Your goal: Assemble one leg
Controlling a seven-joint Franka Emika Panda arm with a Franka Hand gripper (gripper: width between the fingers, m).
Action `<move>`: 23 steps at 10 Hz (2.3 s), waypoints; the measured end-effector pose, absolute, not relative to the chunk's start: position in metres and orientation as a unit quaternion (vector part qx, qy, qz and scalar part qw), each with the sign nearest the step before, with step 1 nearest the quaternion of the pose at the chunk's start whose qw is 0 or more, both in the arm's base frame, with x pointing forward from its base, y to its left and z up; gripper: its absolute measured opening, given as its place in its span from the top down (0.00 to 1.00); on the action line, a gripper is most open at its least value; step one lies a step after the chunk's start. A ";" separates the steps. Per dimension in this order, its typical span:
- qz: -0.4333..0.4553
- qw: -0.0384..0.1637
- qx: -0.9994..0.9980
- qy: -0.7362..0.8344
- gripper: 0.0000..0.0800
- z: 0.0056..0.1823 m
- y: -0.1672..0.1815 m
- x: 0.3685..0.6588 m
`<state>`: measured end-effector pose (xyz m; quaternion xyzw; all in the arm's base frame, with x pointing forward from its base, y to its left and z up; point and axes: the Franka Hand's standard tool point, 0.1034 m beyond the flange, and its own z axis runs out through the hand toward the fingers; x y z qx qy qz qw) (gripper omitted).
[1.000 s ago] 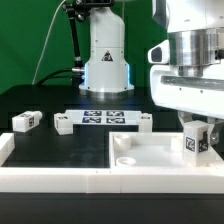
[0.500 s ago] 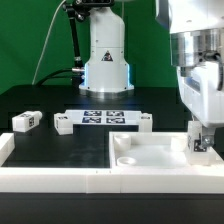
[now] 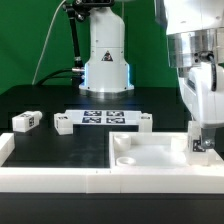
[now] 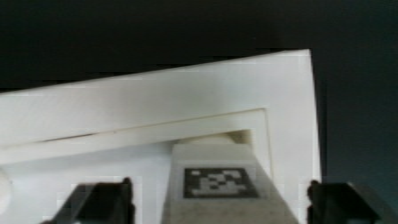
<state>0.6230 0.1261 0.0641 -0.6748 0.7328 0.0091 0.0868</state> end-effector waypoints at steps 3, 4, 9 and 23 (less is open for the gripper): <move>-0.001 0.084 -0.791 0.606 0.20 0.064 0.124 0.622; -0.002 0.081 -0.824 0.561 0.19 0.064 0.125 0.622; -0.031 0.055 -0.955 0.290 0.19 0.065 0.124 0.622; -0.031 0.032 -0.970 0.241 0.64 0.065 0.113 0.621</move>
Offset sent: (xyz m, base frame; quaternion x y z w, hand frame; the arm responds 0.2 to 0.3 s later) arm 0.0023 0.0055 0.0017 -0.0367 -0.0016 -0.3181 0.9473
